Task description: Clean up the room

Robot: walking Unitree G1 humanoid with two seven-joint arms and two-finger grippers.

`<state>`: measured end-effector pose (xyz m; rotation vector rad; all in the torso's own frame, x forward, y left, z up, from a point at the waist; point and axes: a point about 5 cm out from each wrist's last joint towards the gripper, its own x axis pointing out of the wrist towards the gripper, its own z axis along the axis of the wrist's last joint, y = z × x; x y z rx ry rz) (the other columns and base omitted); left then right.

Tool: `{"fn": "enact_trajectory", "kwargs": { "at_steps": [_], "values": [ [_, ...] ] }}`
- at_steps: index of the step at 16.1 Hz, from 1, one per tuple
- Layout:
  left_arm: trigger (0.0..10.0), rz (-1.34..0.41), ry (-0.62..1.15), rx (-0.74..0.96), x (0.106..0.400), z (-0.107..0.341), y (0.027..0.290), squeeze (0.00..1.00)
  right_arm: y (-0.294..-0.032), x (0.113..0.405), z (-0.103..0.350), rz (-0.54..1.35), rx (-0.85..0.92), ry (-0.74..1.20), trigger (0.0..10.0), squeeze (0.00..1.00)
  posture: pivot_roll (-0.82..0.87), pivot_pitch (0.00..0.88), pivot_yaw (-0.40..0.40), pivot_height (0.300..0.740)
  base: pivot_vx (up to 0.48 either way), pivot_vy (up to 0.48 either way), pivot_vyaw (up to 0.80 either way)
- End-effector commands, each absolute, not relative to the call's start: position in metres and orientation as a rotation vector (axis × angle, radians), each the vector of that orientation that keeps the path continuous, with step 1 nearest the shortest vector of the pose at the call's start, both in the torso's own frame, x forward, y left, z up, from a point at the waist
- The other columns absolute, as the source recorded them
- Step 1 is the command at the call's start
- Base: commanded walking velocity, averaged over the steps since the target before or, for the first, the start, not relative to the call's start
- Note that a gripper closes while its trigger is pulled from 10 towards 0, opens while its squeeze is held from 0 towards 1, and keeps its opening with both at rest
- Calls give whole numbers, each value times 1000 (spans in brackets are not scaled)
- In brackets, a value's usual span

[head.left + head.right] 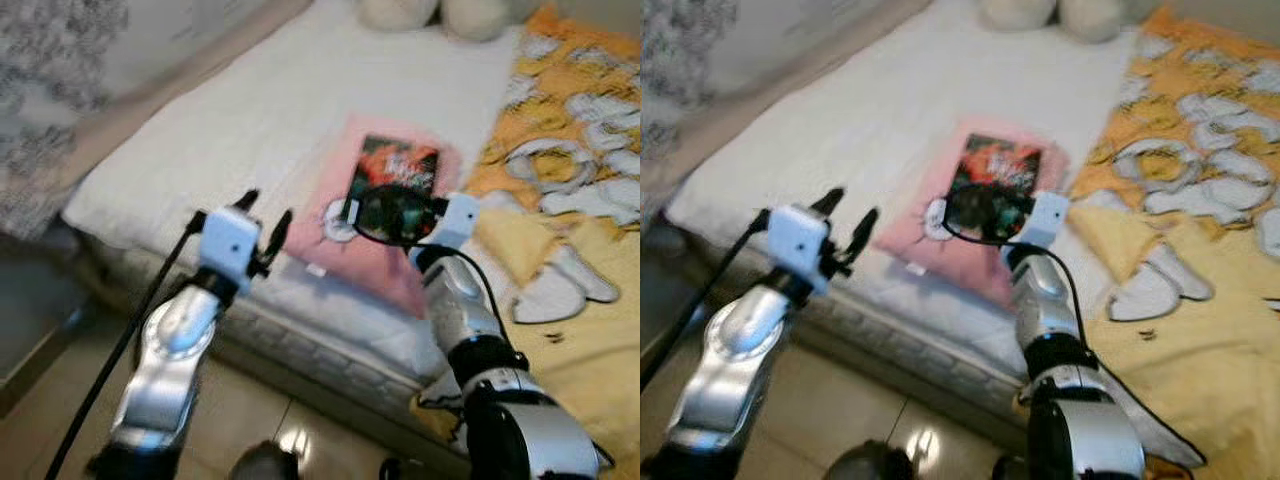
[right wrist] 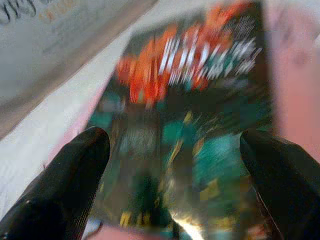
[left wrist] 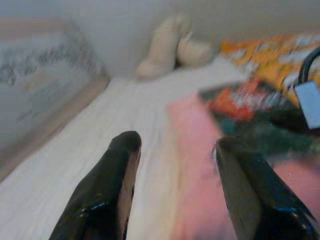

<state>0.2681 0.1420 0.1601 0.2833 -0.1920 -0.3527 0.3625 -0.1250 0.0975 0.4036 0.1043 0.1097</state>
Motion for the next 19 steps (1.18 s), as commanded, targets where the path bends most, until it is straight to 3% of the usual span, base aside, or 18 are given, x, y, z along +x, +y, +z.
{"fn": "enact_trajectory", "kwargs": {
  "at_steps": [1, 5, 9, 12, 15, 16, 19],
  "values": [
    [10000, -340, -166, 291, 260, 164, 148, 0, -123, 365, 98, 101, 394, 105, 10000, 0, 382, 246, 45, 740, 0, 0, 0],
    [10000, -334, -136, 369, 246, 169, 153, 0, -111, 371, 110, 110, 316, 44, 10000, 0, 415, 275, 43, 740, 0, 0, 0],
    [10000, -313, -98, 371, 241, 167, 153, 0, -99, 376, 143, 182, 288, -151, 10000, 0, 401, 267, 27, 740, 0, 0, 0],
    [10000, -326, -86, 355, 243, 163, 146, 0, -118, 375, 162, 100, 305, -290, 10000, 0, 353, 254, 11, 740, 0, 0, 0],
    [10000, -344, -79, 334, 246, 159, 136, 0, -142, 375, 149, -4, 362, -232, 10000, 0, 324, 247, 3, 740, 0, 0, 0],
    [10000, -353, -68, 332, 246, 155, 132, 0, -150, 374, 130, -46, 439, -124, 10000, 0, 321, 245, 0, 740, 0, 0, 0],
    [10000, -340, -49, 337, 245, 151, 136, 0, -151, 372, 113, -47, 553, -20, 10000, 0, 335, 247, -2, 740, 0, 0, 0]
  ]
}}
